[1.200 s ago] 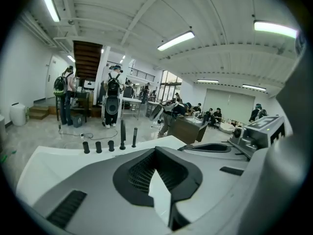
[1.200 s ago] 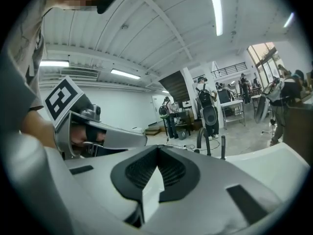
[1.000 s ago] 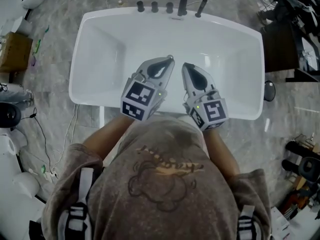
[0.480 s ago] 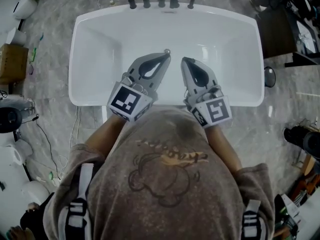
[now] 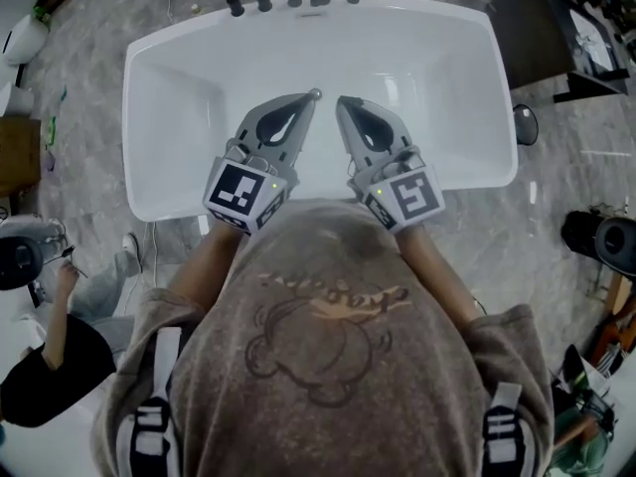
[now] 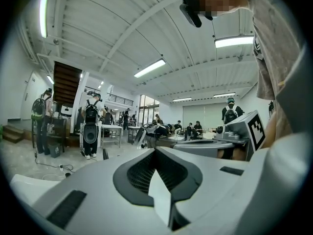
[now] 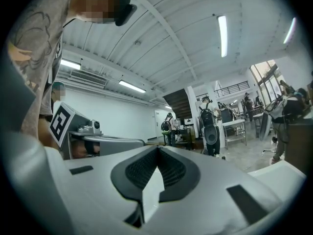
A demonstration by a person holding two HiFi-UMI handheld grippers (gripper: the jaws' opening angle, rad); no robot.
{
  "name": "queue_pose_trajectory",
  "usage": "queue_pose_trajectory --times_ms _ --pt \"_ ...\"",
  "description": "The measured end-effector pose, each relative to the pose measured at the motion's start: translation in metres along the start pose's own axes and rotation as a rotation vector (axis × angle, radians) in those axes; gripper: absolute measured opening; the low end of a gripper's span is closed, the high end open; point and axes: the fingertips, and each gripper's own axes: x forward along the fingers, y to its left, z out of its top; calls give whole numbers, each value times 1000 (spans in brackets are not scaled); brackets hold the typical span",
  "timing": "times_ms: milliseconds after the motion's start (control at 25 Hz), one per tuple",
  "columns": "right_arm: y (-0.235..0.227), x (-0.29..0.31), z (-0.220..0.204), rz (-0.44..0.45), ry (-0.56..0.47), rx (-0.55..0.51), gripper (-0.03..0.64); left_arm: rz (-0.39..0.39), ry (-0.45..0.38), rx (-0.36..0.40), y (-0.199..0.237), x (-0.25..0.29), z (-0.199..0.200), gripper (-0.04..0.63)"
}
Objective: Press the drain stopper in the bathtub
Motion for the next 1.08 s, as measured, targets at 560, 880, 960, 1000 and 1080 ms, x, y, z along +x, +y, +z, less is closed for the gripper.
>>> queue_pose_trajectory --times_ms 560,880,960,1000,1080 --pt "-8 -1 -7 -26 23 -18 -2 -6 -3 -11 -1 7 -6 0" --pt "-8 -2 -9 -31 31 -15 -2 8 4 -10 -3 8 -9 0" --pt "-8 -2 -8 -31 32 -15 -2 10 9 -9 -3 8 -8 0" --pt "-8 -1 -7 -31 33 -15 -2 12 11 -9 -2 8 -8 0" --pt "-8 0 -6 -32 33 -16 -2 15 16 -9 -1 8 -9 0"
